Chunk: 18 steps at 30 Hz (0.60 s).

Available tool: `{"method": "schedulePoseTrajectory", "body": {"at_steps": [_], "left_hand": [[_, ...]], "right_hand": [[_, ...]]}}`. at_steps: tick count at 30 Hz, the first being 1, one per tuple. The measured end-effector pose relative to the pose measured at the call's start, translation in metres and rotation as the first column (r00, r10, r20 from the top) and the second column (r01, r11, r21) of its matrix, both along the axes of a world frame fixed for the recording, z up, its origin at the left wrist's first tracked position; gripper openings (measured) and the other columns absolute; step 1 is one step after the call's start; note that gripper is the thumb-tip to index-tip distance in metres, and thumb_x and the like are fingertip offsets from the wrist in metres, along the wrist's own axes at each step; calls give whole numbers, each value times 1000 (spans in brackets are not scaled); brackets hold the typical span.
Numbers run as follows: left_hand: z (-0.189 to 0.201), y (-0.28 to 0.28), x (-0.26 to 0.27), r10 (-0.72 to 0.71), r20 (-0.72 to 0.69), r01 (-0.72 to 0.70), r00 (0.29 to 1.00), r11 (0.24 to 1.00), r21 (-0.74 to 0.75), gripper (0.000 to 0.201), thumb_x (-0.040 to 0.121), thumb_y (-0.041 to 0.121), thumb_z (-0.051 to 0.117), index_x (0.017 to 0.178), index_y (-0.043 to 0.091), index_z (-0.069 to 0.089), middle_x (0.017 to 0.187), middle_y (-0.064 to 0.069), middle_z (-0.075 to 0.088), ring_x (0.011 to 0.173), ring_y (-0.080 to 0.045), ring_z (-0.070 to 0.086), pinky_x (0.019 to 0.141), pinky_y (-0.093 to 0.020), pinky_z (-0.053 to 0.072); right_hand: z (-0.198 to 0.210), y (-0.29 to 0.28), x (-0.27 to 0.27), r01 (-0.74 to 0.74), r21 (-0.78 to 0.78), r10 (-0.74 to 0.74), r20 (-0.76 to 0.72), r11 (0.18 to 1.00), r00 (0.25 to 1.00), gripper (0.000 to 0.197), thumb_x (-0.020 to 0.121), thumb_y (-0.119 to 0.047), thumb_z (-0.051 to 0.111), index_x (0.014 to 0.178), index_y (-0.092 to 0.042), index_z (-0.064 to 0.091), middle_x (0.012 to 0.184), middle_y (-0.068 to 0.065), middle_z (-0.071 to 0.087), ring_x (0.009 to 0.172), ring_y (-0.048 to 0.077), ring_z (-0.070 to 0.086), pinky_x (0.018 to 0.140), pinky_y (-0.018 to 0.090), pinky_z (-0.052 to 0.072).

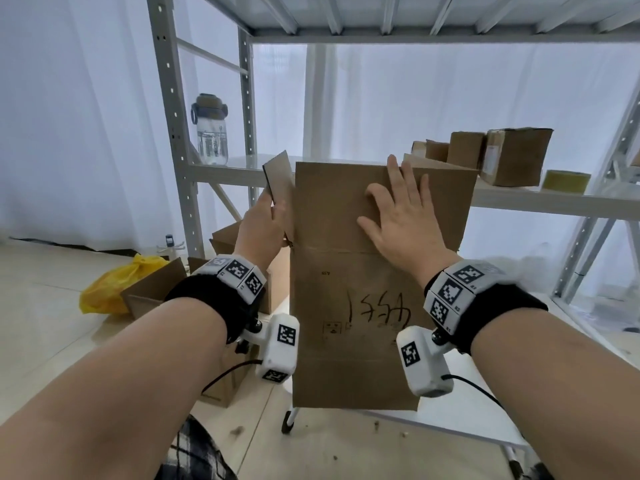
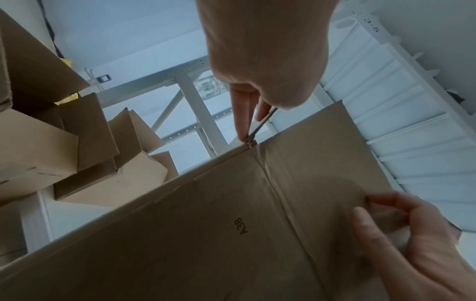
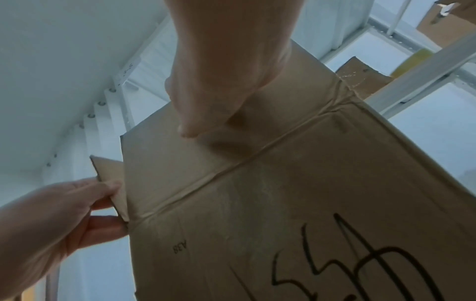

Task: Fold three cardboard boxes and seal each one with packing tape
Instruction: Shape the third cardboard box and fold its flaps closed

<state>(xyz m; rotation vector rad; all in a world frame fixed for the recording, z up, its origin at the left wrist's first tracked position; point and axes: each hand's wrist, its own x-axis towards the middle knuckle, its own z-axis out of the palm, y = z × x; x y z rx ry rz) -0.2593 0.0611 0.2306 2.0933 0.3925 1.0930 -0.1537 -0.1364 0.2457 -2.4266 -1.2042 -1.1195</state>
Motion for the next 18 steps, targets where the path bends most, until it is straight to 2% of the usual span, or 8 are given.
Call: {"method": "schedulePoseTrajectory", "body": {"at_steps": [3,7,9,11,12,14,16,18], "left_hand": [[1,3,3,114,-9,-112,993,988,102,30,102,17,33,122,0,47,96,-16,63,78,-26,58,70,-33,46],[2,3,7,258,10,-258,966,966,-17,26,101,12,32,122,-2,40,106,-20,58,89,-31,58,74,-35,44],[5,4,5,218,23,-216,976,974,-73,33,98,9,35,130,3,31,108,-19,58,92,-33,61,77,-39,50],[10,4,4,130,90,-126,987,991,-46,51,94,6,40,141,12,22,127,-14,51,104,-27,58,86,-37,48],[15,3,4,122,110,-125,986,992,21,60,92,5,42,146,15,18,142,-9,40,117,-23,50,98,-37,42],[28,-5,5,206,113,-227,972,948,224,67,88,2,43,149,17,20,155,-4,21,141,-20,24,117,-37,18],[42,-18,5,240,161,-285,957,877,386,60,89,3,41,146,21,30,156,-1,19,146,-18,9,117,-35,-2],[55,-33,9,164,199,-247,966,810,532,48,94,9,39,141,20,41,154,-1,27,147,-20,10,116,-37,-7]], "right_hand": [[-3,5,1,58,-104,-54,41,993,998,55,92,-54,47,137,-26,33,161,12,-7,147,31,-11,116,51,-11],[10,0,0,26,5,-26,147,1000,989,53,89,-37,58,136,-21,42,148,11,36,137,32,29,112,45,11],[23,-5,1,63,-14,-60,155,998,986,56,92,-38,54,141,-17,38,140,8,44,128,30,37,103,42,16],[33,-10,5,164,-20,-161,110,986,981,61,93,-50,46,142,-15,35,135,9,47,125,30,39,101,44,19],[36,-12,5,211,-18,-209,81,977,975,63,92,-57,43,140,-15,37,133,10,49,125,31,40,102,46,21],[37,-14,4,251,-30,-249,48,968,967,64,91,-62,39,136,-17,40,131,10,50,123,31,42,102,47,24],[38,-13,0,256,-57,-252,56,965,966,62,91,-63,38,135,-19,42,130,9,51,122,31,43,101,48,26],[44,-13,-5,261,-83,-257,62,962,964,59,92,-62,38,135,-21,43,129,8,53,121,30,45,101,48,27]]}}
